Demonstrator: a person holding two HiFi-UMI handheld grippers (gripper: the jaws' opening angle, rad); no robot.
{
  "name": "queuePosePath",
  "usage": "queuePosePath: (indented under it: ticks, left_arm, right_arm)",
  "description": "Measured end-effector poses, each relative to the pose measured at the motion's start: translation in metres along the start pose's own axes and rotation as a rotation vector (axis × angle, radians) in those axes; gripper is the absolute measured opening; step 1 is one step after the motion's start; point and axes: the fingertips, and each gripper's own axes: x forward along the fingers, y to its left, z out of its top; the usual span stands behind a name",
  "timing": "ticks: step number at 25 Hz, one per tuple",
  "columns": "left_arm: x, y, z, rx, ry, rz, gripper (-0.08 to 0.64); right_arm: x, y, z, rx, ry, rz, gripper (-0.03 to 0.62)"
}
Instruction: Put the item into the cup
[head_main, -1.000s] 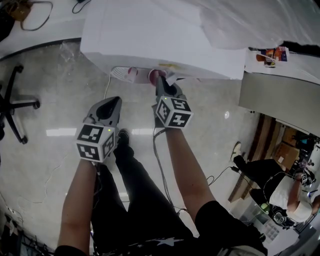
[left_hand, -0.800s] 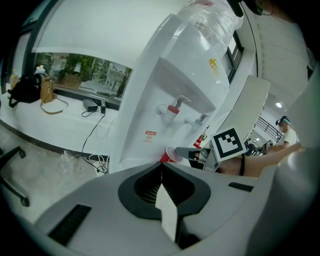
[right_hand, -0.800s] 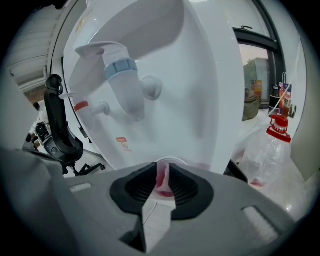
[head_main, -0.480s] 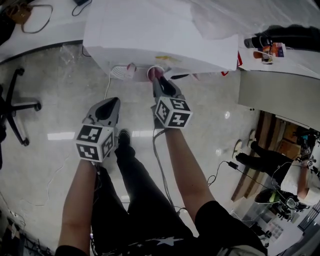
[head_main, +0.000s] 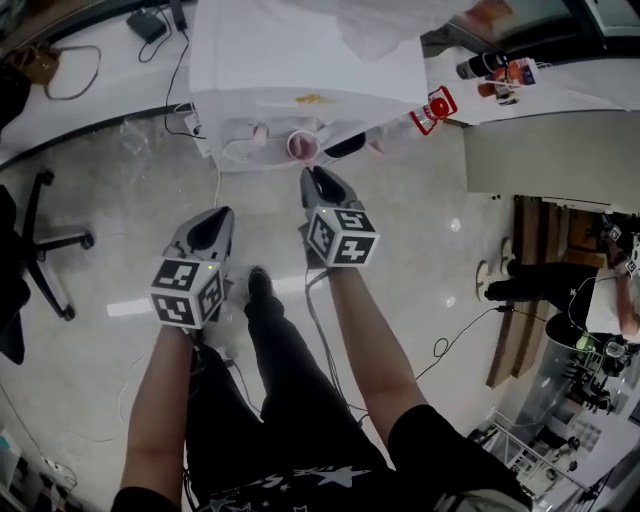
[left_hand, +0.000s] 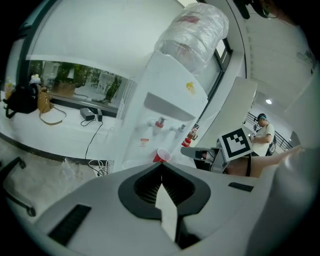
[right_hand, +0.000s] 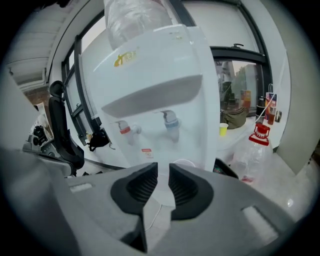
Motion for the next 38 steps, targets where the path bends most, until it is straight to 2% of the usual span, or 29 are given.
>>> queuePosePath:
  ticks: [3,5,10,14,20,27,31,38]
  left_arm:
    - [-0.025,-0.008,0.003,0.03,0.001,-0.03,0.008]
    - [-0.043,-0.012,0.007,0.042,0.0,-0.045,0.008]
    - [-0.088,-0.027,0.024,0.094,-0.016,-0.093,0.008]
    - [-0.124,-0.04,0.034,0.147,-0.022,-0.138,0.008]
    - [-0.181,-0.05,0.039,0.204,-0.03,-0.21,0.008]
    - [-0.225,-0.072,0.033,0.25,-0.025,-0.295,0.008]
    - [-0.238,-0.082,0.024,0.237,-0.008,-0.328,0.008]
    - [-0.26,-0.101,0.012,0.263,0.018,-0.356,0.008]
  right_arm:
    - [-0.024,0.017,0.005,0.016,-0.023,-0.022,0.064]
    - [-0.041,0.029,0.008,0.026,-0.038,-0.041,0.023]
    - [-0.085,0.062,0.017,0.061,-0.075,-0.073,0.002]
    - [-0.121,0.088,0.023,0.074,-0.112,-0.099,0.002]
    - [-0.178,0.126,0.015,0.115,-0.15,-0.179,0.002]
    - [-0.249,0.175,0.003,0.13,-0.174,-0.214,0.0]
    - [-0.285,0.188,-0.011,0.158,-0.175,-0.247,0.0]
    - [-0.337,0.201,-0.025,0.203,-0.179,-0.278,0.0]
